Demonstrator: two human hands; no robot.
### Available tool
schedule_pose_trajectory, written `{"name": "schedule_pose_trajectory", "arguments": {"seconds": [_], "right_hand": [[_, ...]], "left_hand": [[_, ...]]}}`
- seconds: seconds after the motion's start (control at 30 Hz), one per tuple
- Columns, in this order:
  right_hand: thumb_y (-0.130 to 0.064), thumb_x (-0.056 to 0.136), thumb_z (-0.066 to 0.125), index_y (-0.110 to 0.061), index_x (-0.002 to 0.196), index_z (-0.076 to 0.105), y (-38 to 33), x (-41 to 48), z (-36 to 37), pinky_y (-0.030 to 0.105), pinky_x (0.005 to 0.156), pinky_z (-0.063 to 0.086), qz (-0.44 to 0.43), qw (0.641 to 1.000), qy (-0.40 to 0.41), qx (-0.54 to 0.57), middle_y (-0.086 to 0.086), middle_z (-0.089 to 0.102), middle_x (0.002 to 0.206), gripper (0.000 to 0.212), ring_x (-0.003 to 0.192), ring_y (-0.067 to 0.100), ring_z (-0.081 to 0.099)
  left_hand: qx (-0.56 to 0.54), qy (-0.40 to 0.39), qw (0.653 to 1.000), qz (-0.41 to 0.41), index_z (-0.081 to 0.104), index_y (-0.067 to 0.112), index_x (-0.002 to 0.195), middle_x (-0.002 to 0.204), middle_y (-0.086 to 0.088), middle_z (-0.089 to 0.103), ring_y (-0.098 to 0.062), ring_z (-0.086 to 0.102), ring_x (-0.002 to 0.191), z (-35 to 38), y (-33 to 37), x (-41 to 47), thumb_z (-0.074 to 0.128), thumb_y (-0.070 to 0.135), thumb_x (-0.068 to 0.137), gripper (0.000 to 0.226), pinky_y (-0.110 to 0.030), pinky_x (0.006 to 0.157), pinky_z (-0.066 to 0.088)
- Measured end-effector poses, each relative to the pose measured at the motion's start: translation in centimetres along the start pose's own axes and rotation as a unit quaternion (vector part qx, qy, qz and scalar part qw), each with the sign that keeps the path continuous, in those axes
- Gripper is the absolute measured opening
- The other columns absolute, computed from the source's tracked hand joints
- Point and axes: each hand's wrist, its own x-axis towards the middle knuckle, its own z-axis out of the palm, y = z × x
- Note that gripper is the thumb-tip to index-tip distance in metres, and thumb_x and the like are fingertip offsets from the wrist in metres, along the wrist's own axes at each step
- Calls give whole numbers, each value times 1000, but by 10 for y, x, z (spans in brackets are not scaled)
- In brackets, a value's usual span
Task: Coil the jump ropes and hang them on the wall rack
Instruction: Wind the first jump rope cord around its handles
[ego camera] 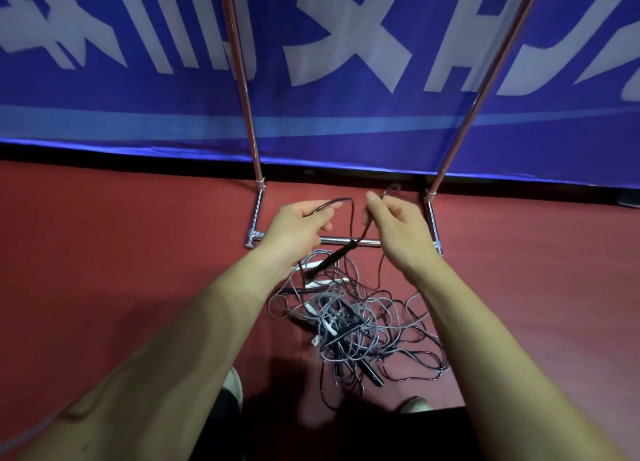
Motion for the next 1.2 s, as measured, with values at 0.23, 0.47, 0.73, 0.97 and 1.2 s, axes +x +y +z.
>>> {"name": "schedule_pose_trajectory", "arguments": {"seconds": [0.23,0.47,0.73,0.97,1.2], "right_hand": [[-12,99,59,-1,100,66,-18,-11,-6,20,47,28,3,971,-196,134,-13,40,48,13,43,4,31],[-22,95,69,-14,67,63,-11,-27,11,17,47,26,-14,947,-321,-14,-13,37,47,29,44,2,29],[-28,101,58,-14,78,73,-9,-5,2,19,46,28,-5,989,-64,132,-7,45,53,31,47,7,33],[-14,93,69,-13,115,71,-3,-4,-9,16,43,27,29,977,-173,119,-7,40,51,22,44,5,31],[-33,94,69,-9,93,73,10,-14,4,24,56,37,20,968,-247,-38,-6,50,56,24,52,9,42]], "left_hand": [[-213,-74,973,-41,64,13,123,58,6,41,-2,25,39,-4,23,-2,48,27,105,28,-15,33,16],[-407,-93,908,-29,58,13,127,66,6,43,-4,40,48,-13,37,-2,45,28,105,29,-15,44,29],[180,-219,959,-24,72,20,111,106,-4,74,-14,66,96,-15,0,-4,66,20,81,31,-35,87,51],[141,-64,987,45,66,22,99,93,-7,76,-20,76,75,-12,2,3,51,25,105,17,-39,80,59],[-263,-51,963,13,65,9,105,78,-6,74,-18,73,70,-15,30,-3,49,19,105,19,-31,72,62]]}}
